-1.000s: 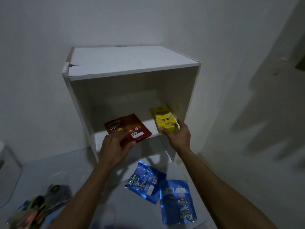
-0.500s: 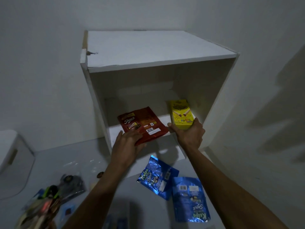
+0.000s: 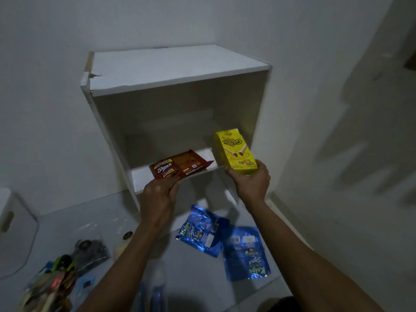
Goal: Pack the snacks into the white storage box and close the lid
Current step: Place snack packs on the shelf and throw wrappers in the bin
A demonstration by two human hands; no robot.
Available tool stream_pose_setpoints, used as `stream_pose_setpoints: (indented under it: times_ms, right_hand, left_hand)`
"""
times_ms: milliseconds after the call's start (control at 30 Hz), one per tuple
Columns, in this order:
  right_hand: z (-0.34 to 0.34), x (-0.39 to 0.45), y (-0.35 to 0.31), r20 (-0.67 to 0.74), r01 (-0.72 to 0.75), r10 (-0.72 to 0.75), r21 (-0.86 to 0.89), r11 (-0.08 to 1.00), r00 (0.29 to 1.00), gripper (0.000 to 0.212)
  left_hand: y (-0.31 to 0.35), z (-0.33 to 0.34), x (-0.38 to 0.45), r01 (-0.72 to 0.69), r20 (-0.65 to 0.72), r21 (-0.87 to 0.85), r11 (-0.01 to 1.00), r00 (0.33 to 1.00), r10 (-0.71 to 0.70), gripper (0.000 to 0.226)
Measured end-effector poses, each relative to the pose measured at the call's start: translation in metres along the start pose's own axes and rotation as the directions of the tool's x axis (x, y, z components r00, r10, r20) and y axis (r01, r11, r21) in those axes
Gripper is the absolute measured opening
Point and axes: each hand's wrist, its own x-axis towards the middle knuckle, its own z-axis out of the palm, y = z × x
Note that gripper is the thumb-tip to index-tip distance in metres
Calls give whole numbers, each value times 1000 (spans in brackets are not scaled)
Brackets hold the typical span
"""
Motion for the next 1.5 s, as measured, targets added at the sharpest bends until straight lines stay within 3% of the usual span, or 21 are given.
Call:
stream_pose_setpoints:
  times_ms: [100, 200, 367, 533, 667, 933, 1133, 1267, 1400, 1500]
  right_hand:
    - [-54, -28, 11, -58, 3, 1, 76, 997, 998, 89]
    - [-113, -58, 24, -128, 13, 3, 124, 992, 992, 74]
    - [-214, -111, 58, -268, -28, 66, 144, 989, 961, 65]
    - [-305, -151, 102, -418, -127, 151, 85, 988, 896, 66]
    - [-352, -177, 142, -505, -213, 198, 28, 977, 840, 51]
    - [-371, -218, 248, -546, -576, 467, -35, 817, 696, 58]
    - [-341, -222, 334, -488, -817, 695, -72, 571, 529, 83]
    - [-324, -211, 372, -478, -887, 764, -76, 455, 433, 94]
    - [-313, -199, 393, -443, -914, 803, -112, 391, 398, 94]
    - [-309, -195, 401, -424, -924, 822, -131, 360, 381, 119]
  left_hand:
    - [38, -2, -18, -28, -32, -97, 995, 999, 25, 15]
    - [87, -3, -43, -82, -32, -172, 982, 996, 78, 15]
    - [162, 21, -95, -63, 96, -358, 932, 990, 104, 23]
    - [236, 63, -149, 32, 223, -452, 892, 972, 78, 17]
    - [272, 104, -194, 125, 365, -444, 887, 930, 52, 23]
    - [293, 194, -258, 235, 614, -312, 920, 789, 7, 25]
    - [276, 273, -297, 276, 744, -167, 947, 665, -63, 27]
    - [267, 321, -316, 307, 807, -98, 947, 580, -105, 26]
    - [252, 356, -336, 319, 849, -37, 947, 510, -138, 31]
    - [240, 370, -348, 269, 890, -33, 963, 447, -94, 51]
